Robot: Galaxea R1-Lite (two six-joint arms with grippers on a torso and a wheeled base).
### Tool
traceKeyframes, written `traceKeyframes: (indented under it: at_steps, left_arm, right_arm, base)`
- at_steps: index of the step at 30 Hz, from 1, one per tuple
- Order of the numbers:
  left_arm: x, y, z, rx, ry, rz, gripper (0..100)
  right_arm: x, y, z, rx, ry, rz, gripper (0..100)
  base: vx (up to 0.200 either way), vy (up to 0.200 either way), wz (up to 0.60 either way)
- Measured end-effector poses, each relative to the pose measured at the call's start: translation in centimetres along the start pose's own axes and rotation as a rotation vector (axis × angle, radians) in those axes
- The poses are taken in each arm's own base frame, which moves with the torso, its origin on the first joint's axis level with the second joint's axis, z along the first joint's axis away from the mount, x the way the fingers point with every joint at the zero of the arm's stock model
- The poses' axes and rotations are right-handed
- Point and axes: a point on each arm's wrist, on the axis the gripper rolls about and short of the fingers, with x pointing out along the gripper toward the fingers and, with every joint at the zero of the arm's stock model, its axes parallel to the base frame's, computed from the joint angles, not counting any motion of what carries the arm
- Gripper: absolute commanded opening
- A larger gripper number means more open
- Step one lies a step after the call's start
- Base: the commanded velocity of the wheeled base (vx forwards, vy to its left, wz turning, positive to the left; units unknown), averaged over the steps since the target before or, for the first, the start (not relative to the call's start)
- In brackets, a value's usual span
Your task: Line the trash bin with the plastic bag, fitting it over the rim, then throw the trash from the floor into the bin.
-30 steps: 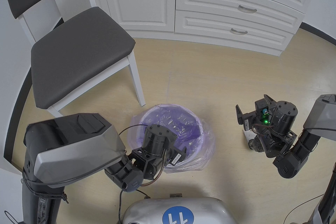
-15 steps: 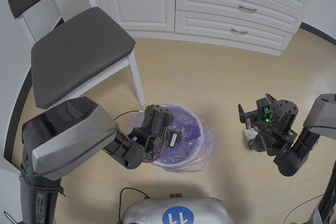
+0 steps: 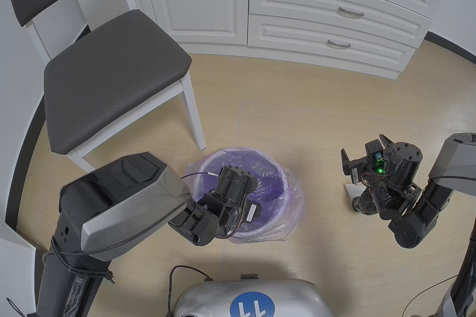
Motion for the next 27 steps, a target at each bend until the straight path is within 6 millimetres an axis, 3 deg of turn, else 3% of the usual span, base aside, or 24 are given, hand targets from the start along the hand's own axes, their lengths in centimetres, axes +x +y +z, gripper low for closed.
traceKeyframes:
  at_steps: [8,20,27]
  left_arm:
    - [-1.6,-1.6,-2.6,0.056,0.075,-0.032,100]
    - [-1.8,0.9,0.1,0.002,0.009,0.033,100]
    - [-4.2,1.3,1.4,-0.043,-0.036,0.023,100]
  right_arm:
    - [0.1,-0.2,-0.1,-0.012,0.005,-0.006,100]
    - [0.1,-0.2,-0.2,-0.013,0.005,-0.005,100]
    - [0.2,0.4,-0.6,-0.020,0.016,0.008,100]
  base:
    - [0.000,0.000,0.00]
    - [0.000,0.000,0.00]
    - [0.000,0.000,0.00]
